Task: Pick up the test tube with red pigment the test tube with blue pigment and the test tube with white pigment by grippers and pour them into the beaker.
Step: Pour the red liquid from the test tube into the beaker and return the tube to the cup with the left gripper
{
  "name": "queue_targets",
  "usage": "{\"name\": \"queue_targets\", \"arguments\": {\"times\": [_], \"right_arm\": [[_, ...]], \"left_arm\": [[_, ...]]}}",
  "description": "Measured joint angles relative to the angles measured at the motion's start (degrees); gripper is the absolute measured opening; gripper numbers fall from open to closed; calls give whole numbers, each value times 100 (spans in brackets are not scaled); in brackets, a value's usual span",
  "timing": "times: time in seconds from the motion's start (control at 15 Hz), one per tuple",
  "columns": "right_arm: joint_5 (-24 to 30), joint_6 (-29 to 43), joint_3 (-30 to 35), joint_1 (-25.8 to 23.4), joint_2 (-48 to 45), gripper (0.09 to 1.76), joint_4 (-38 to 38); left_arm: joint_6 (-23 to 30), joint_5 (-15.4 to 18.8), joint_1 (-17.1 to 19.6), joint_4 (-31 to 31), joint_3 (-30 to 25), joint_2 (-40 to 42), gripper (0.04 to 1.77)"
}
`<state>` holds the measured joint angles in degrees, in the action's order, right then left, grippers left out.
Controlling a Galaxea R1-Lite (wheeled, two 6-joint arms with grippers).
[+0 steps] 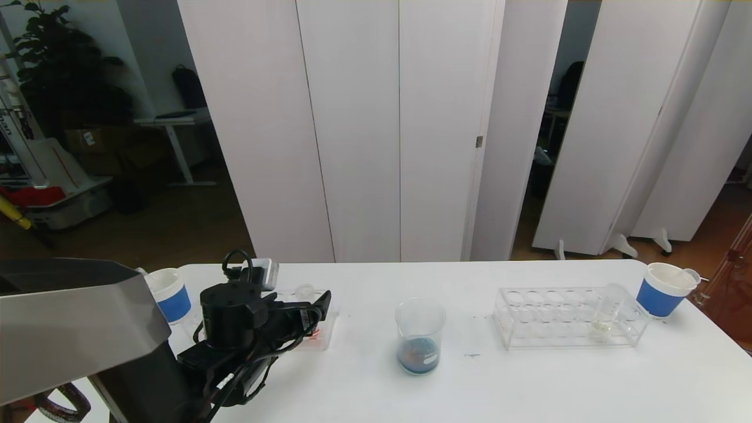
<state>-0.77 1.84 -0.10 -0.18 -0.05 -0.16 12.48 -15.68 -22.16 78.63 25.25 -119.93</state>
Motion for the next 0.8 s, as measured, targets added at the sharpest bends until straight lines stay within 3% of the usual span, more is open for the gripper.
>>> {"name": "queue_targets", "arguments": {"times": [0.07, 0.13, 0.27, 0.33, 0.4, 0.47, 0.8], "right_arm": [[0, 0, 0, 0, 0, 175, 0], [0, 0, 0, 0, 0, 175, 0], [-2, 0, 0, 0, 0, 175, 0], [-5, 2, 0, 0, 0, 175, 2], [2, 0, 0, 0, 0, 175, 2], [-2, 0, 0, -4, 0, 175, 2], [0, 0, 0, 0, 0, 175, 0]], "left_arm": [[2, -13, 1, 1, 5, -20, 167], [16, -17, 1, 1, 11, -35, 145], [28, 49, -21, 11, 46, -49, 64], [20, 35, -10, 6, 46, -49, 44], [22, 35, -5, 6, 49, -50, 51], [27, 16, 4, 4, 50, -52, 73], [27, 0, 1, -7, 110, -74, 69]]}}
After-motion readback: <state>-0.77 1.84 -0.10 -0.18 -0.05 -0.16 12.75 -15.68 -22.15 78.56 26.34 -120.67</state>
